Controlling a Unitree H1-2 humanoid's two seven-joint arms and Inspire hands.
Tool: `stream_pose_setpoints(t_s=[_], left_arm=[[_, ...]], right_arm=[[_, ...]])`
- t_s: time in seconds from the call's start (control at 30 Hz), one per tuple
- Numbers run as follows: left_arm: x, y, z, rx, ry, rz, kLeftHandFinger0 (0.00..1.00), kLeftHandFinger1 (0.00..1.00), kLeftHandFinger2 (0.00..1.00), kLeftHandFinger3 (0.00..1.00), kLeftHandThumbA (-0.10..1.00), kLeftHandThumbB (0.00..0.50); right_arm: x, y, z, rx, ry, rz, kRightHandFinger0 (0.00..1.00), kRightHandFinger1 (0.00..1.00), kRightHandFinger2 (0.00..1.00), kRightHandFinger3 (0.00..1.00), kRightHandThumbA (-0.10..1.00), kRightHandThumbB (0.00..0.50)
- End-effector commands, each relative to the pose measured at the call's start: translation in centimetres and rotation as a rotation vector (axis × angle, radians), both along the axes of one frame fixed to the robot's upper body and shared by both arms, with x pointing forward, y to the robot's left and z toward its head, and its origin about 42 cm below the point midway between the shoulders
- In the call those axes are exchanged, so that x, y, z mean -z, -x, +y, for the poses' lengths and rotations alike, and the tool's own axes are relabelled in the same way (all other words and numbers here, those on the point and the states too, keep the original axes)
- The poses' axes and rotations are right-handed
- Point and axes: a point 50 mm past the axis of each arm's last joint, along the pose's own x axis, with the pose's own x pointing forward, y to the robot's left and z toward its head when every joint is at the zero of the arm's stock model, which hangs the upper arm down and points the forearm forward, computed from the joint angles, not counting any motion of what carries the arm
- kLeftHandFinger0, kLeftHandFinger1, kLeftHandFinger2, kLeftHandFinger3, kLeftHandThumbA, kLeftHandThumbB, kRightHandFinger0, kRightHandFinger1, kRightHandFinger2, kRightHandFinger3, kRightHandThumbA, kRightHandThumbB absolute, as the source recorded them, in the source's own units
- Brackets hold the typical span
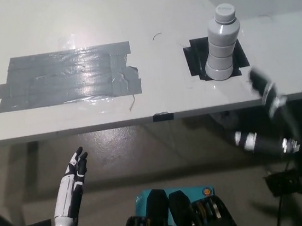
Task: A white bottle is kept in the middle of the desk infront of the robot and the robot picks it up with its right hand and passes it to a person
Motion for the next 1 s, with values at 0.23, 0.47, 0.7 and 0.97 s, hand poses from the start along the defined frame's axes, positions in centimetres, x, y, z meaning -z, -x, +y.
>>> stream_pose_setpoints(t_s=[0.23, 0.47, 0.7, 0.97], left_arm=[[-1.2, -0.6, 0.0, -0.008, -0.010, -0.086, 1.00, 1.00, 1.00, 1.00, 1.00, 0.178], [-1.6, -0.9, 0.0, 0.001, -0.016, -0.094, 1.00, 1.00, 1.00, 1.00, 1.00, 0.188], [-1.7, -1.0, 0.0, 0.005, -0.012, -0.100, 1.00, 1.00, 1.00, 1.00, 1.00, 0.174], [-2.0, -1.2, -0.2, 0.014, -0.018, -0.104, 1.00, 1.00, 1.00, 1.00, 1.00, 0.156]], right_arm=[[-6.9, -9.6, -1.4, 0.161, 0.002, -0.020, 1.00, 1.00, 1.00, 1.00, 1.00, 0.356], [-6.4, -14.8, -1.4, 0.196, -0.020, 0.132, 1.00, 1.00, 1.00, 1.00, 1.00, 0.445], [-5.1, -17.3, -0.1, 0.181, -0.042, 0.243, 1.00, 1.00, 1.00, 1.00, 1.00, 0.456], [-4.8, -19.1, 1.9, 0.156, -0.034, 0.296, 1.00, 1.00, 1.00, 1.00, 1.00, 0.499]])
